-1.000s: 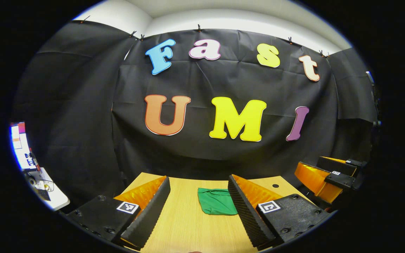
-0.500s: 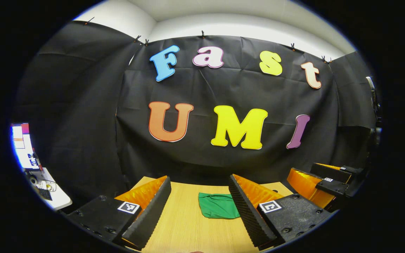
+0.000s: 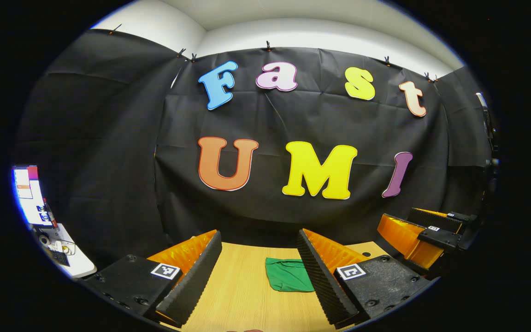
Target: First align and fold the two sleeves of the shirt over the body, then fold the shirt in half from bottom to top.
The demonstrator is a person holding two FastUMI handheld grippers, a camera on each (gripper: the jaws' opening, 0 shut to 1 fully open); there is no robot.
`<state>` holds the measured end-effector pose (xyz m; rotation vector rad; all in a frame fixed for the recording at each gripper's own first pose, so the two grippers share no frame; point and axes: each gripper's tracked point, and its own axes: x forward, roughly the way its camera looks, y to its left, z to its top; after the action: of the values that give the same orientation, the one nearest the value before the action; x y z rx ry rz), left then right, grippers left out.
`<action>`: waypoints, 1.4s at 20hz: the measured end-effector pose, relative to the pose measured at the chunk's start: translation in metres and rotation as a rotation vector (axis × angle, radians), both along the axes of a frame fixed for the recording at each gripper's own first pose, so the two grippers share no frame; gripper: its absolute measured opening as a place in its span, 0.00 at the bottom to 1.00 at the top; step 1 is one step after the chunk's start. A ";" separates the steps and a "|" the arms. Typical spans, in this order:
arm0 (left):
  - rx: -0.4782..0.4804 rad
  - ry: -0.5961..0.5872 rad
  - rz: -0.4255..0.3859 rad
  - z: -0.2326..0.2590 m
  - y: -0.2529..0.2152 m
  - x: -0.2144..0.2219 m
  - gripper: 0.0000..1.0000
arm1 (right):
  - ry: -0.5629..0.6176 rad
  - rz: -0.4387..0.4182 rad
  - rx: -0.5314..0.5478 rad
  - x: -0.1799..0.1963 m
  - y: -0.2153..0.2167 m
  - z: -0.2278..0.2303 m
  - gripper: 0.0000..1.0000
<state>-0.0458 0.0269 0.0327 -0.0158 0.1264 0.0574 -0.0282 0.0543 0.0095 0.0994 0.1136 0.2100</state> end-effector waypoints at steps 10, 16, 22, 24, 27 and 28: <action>0.000 0.008 -0.020 -0.003 -0.016 0.012 1.00 | -0.016 0.025 0.002 0.010 -0.002 0.002 0.96; 0.005 0.008 -0.033 -0.005 -0.027 0.016 1.00 | -0.024 0.035 0.001 0.012 -0.006 0.000 0.96; 0.011 0.010 -0.038 -0.006 -0.037 0.015 1.00 | -0.022 0.048 -0.002 0.013 -0.010 -0.002 0.96; 0.012 0.007 -0.033 -0.005 -0.037 0.014 1.00 | -0.019 0.046 0.000 0.012 -0.013 -0.004 1.00; 0.014 0.000 -0.032 -0.004 -0.039 0.014 1.00 | -0.020 0.047 0.002 0.011 -0.015 -0.005 0.96; 0.015 -0.007 -0.032 -0.003 -0.040 0.014 1.00 | -0.023 0.050 0.001 0.008 -0.014 -0.005 0.96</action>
<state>-0.0317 -0.0135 0.0300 0.0011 0.1192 0.0264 -0.0205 0.0403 0.0049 0.0950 0.0933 0.2615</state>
